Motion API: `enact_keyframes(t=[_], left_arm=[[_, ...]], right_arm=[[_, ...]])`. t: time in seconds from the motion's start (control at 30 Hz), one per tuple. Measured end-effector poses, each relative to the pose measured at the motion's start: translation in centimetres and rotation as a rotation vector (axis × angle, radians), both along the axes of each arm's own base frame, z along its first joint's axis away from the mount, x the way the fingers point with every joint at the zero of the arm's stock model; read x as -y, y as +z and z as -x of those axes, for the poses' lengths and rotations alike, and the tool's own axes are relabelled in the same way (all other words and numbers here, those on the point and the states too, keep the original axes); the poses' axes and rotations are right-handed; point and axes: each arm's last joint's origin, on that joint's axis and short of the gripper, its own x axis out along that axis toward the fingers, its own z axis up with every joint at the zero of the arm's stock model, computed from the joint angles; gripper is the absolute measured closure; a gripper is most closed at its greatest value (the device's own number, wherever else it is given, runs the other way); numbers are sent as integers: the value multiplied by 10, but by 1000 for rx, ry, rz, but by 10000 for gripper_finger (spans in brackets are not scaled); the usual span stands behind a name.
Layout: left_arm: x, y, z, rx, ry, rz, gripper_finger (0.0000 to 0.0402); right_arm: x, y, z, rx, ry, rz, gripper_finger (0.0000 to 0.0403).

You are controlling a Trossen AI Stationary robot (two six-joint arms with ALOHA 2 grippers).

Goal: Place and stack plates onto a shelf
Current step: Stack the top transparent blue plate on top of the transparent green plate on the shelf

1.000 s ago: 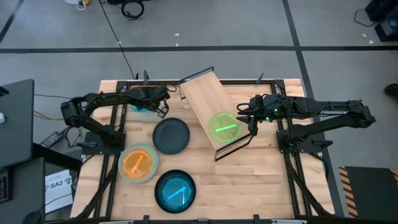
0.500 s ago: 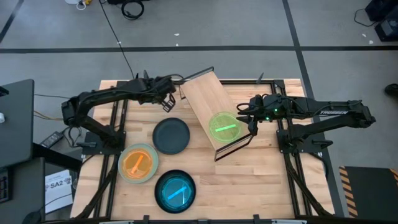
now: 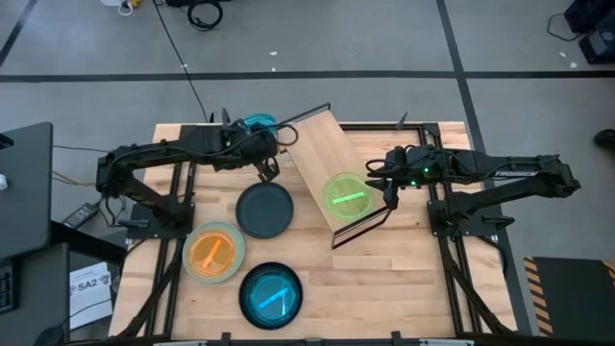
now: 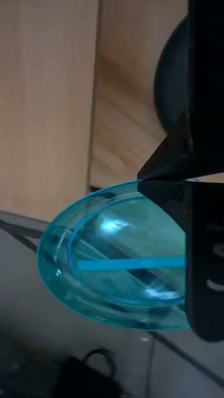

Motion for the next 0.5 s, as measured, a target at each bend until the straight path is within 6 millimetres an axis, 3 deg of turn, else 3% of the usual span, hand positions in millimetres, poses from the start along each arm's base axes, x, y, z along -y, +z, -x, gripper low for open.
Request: enact_keyframes(t=[0.5], left_arm=[[73, 11, -18, 85, -344, -95, 398]], right_arm=[[0, 0, 0, 0, 0, 0, 270]])
